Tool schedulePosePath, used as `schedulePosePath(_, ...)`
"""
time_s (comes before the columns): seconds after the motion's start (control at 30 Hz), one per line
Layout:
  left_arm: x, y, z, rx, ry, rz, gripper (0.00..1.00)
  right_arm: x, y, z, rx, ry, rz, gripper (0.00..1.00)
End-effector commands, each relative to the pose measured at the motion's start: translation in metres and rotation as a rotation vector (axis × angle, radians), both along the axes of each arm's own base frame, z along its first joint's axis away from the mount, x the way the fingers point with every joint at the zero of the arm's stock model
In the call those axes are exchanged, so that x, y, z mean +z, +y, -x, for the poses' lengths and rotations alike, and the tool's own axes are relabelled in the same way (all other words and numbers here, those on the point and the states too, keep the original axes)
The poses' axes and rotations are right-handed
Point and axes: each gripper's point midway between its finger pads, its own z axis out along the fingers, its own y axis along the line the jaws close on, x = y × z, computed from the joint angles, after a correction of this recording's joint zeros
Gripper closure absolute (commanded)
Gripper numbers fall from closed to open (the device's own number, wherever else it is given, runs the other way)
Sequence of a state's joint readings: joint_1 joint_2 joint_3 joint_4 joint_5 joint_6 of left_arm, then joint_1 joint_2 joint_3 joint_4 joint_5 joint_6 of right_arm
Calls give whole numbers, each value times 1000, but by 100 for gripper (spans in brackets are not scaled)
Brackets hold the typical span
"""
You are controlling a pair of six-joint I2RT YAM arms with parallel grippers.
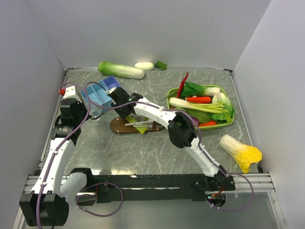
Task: Prepare toiletry sets of a toothbrush and toothpaste on the tray
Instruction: Place the cup on the tray.
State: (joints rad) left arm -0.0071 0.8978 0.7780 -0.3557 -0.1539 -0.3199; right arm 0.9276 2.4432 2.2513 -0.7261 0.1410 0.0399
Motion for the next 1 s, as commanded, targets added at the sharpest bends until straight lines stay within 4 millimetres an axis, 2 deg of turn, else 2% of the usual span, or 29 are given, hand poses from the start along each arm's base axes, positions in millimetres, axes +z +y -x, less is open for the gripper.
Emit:
schedulePosePath(0.0,47,-3,-14,-3,-182,25,99,-5,17,20,37,34,-25,59)
schedulePosePath(0.27,46,-3,-14,-4,-179,24,99,14,39,34,97,18,-85,59)
schedulePosePath(0.4,45,-3,-14,-7,-176,25,99,22,26,29,98,-30,-34,48)
schedulePosePath(0.57,47,-5,-14,-13,-185,29,99,25,7,25,161,-79,32,41)
schedulePosePath(0.83,46,-4,-13,-12,-182,28,99,23,2,24,225,-87,73,39)
schedulePosePath(0.97,45,-4,-13,-10,-178,28,99,26,2,27,233,-82,45,44)
